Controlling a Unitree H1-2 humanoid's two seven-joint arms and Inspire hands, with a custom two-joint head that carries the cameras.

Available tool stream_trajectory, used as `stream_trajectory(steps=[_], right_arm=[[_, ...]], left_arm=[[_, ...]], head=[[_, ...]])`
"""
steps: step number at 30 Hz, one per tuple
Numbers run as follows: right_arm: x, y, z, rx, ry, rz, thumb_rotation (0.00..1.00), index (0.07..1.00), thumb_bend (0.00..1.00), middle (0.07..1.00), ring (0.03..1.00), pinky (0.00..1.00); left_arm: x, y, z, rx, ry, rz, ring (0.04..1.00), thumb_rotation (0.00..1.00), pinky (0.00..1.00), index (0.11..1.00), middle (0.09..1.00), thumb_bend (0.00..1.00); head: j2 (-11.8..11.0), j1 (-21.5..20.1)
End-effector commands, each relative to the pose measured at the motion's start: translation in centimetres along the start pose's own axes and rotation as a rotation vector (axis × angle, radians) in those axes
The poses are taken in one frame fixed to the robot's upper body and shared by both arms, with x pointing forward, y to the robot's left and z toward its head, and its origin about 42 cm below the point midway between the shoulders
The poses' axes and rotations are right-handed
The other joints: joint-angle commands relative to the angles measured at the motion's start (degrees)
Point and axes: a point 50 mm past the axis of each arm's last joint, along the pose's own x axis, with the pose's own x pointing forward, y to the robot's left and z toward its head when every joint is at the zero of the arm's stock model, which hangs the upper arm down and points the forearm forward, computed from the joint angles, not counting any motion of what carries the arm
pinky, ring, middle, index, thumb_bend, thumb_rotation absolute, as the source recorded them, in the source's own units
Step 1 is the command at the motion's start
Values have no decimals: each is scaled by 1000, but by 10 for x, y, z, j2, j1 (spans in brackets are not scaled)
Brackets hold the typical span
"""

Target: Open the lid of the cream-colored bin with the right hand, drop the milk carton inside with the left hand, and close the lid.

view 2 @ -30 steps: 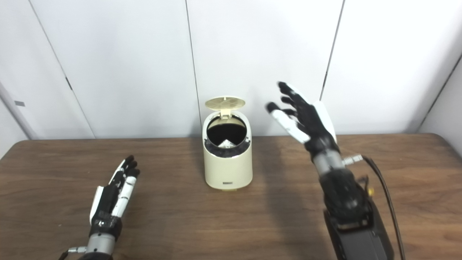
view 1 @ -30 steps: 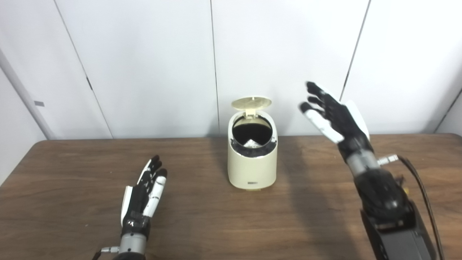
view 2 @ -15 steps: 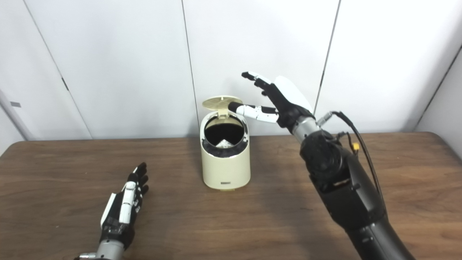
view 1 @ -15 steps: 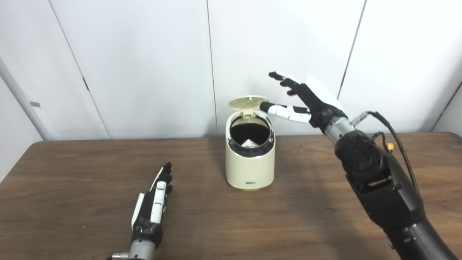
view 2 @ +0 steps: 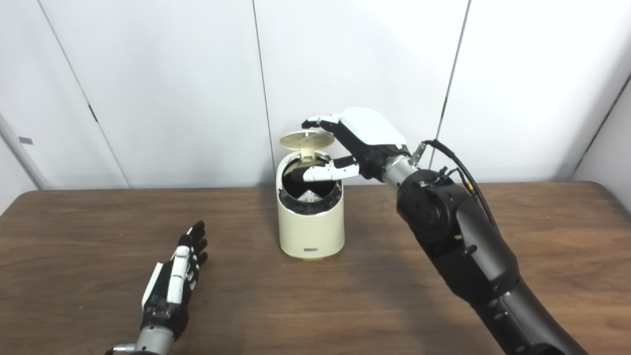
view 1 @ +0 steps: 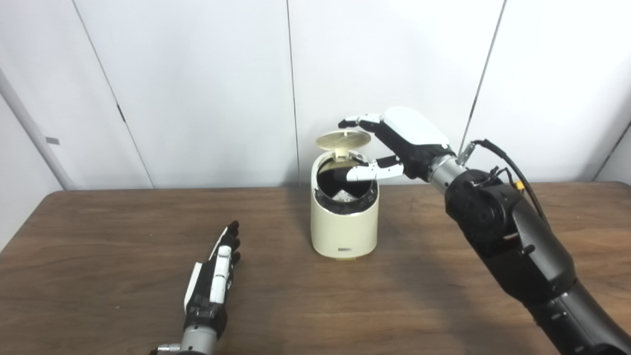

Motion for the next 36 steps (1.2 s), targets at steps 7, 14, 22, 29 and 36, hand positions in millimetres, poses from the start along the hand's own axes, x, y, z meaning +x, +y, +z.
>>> stream_trajectory(steps=[7,14,22,29,36], right_arm=[[-9,-35,6,-170,-65,-51,756,752,661,791,845,830],[-13,-39,1,-223,-66,-39,781,756,662,787,839,808],[-18,-26,11,-265,-89,20,787,749,652,778,842,842],[-15,-2,22,-335,-104,76,862,760,677,867,967,984],[-19,12,27,-364,-103,90,832,772,687,966,1000,1000]], left_arm=[[8,-4,14,8,-62,-10,1000,1000,1000,1000,1000,591],[9,-5,15,9,-59,-7,999,997,1000,1000,1000,598],[10,-7,15,29,-61,-5,1000,1000,1000,1000,1000,607],[12,-10,14,40,-65,-5,1000,1000,1000,1000,998,592],[13,-15,14,61,-67,-5,1000,995,1000,1000,1000,632]], head=[[2,1],[4,3],[6,4],[5,10],[4,14]])
